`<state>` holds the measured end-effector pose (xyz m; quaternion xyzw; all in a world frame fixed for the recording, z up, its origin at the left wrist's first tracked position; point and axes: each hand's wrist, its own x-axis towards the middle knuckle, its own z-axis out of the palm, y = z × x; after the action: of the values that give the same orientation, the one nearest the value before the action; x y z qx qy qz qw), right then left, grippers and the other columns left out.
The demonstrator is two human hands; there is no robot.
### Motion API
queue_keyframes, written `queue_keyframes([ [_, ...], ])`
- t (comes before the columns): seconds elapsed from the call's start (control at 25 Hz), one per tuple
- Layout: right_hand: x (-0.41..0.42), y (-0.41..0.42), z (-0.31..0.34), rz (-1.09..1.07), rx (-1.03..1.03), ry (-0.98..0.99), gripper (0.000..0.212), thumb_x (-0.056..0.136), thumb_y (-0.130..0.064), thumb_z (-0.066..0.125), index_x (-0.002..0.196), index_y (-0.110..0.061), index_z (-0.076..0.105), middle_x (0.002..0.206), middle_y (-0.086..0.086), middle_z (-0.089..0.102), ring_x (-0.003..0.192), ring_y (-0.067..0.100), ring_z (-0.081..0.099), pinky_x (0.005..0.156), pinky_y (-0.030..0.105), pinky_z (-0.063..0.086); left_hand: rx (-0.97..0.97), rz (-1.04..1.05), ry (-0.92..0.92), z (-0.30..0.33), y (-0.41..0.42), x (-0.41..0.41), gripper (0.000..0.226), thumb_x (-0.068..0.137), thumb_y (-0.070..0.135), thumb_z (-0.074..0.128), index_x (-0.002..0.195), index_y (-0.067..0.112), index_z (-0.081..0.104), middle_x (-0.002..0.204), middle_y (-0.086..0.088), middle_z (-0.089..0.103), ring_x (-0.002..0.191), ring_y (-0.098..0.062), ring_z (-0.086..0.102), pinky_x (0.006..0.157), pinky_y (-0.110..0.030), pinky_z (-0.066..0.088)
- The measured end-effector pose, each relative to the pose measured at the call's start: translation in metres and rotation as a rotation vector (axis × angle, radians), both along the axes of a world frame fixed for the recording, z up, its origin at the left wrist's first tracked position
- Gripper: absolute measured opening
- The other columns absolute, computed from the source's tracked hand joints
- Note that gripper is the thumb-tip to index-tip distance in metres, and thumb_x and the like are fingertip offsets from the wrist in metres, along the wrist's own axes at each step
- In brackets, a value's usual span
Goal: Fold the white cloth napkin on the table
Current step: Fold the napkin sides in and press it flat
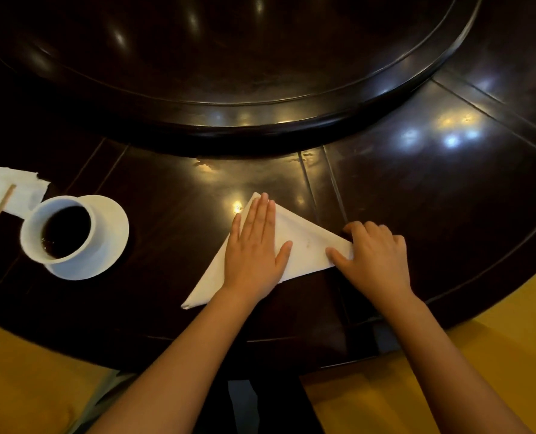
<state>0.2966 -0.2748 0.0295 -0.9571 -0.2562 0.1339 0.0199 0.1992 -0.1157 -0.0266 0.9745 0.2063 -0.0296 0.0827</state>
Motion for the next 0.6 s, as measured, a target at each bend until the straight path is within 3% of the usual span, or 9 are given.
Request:
queue_keyframes([
  [0.12, 0.009, 0.0, 0.011, -0.082, 0.205, 0.228, 0.016, 0.08, -0.034, 0.062, 0.085, -0.019, 0.062, 0.085, -0.003, 0.054, 0.086, 0.021, 0.055, 0.071, 0.032, 0.037, -0.019, 0.012, -0.009, -0.001, 0.001, 0.0, 0.073, 0.089, 0.057, 0.003, 0.147, 0.015, -0.006, 0.152, -0.001, -0.017, 0.138, -0.012, -0.022, 0.112, -0.034, -0.015],
  [0.24, 0.003, -0.003, 0.025, -0.225, 0.457, 0.406, 0.008, 0.081, -0.025, 0.065, 0.078, -0.019, 0.061, 0.074, -0.007, 0.06, 0.069, 0.008, 0.057, 0.054, 0.02, 0.045, -0.007, 0.008, -0.007, 0.001, 0.0, 0.0, 0.067, 0.092, 0.048, 0.006, 0.148, 0.012, 0.0, 0.155, -0.004, -0.009, 0.141, -0.015, -0.013, 0.114, -0.038, -0.006],
  [0.28, -0.003, -0.002, 0.03, -0.235, 0.527, 0.383, 0.007, 0.081, -0.023, 0.066, 0.077, -0.019, 0.062, 0.071, -0.008, 0.06, 0.065, 0.007, 0.057, 0.05, 0.014, 0.042, -0.003, 0.013, -0.006, 0.001, 0.0, -0.001, 0.065, 0.093, 0.044, 0.006, 0.148, 0.011, 0.001, 0.157, -0.005, -0.004, 0.143, -0.016, -0.008, 0.114, -0.039, -0.003],
  [0.4, -0.026, 0.012, 0.046, -0.174, 0.705, 0.251, 0.006, 0.082, -0.019, 0.066, 0.076, -0.018, 0.064, 0.065, -0.007, 0.061, 0.062, 0.007, 0.057, 0.051, 0.019, 0.044, 0.008, 0.054, -0.001, 0.001, -0.003, 0.0, 0.062, 0.093, 0.038, 0.005, 0.148, 0.009, -0.001, 0.158, -0.007, 0.001, 0.144, -0.017, -0.003, 0.114, -0.04, -0.001],
  [0.52, -0.051, 0.037, 0.05, 0.043, 0.708, 0.088, 0.01, 0.083, -0.022, 0.061, 0.077, -0.014, 0.062, 0.066, -0.003, 0.061, 0.058, 0.013, 0.056, 0.05, 0.034, 0.047, 0.017, 0.078, 0.012, 0.005, -0.005, 0.001, 0.071, 0.091, 0.046, 0.011, 0.147, 0.006, -0.007, 0.157, -0.01, -0.005, 0.144, -0.02, -0.005, 0.113, -0.043, -0.002],
  [0.6, -0.064, 0.047, 0.05, 0.113, 0.673, 0.029, 0.015, 0.084, -0.025, 0.057, 0.075, -0.013, 0.06, 0.065, -0.002, 0.059, 0.055, 0.012, 0.053, 0.047, 0.033, 0.047, -0.034, 0.093, 0.016, 0.012, -0.007, -0.002, 0.081, 0.08, 0.051, 0.001, 0.147, 0.007, -0.009, 0.156, -0.01, -0.007, 0.143, -0.022, -0.006, 0.113, -0.043, -0.003],
])
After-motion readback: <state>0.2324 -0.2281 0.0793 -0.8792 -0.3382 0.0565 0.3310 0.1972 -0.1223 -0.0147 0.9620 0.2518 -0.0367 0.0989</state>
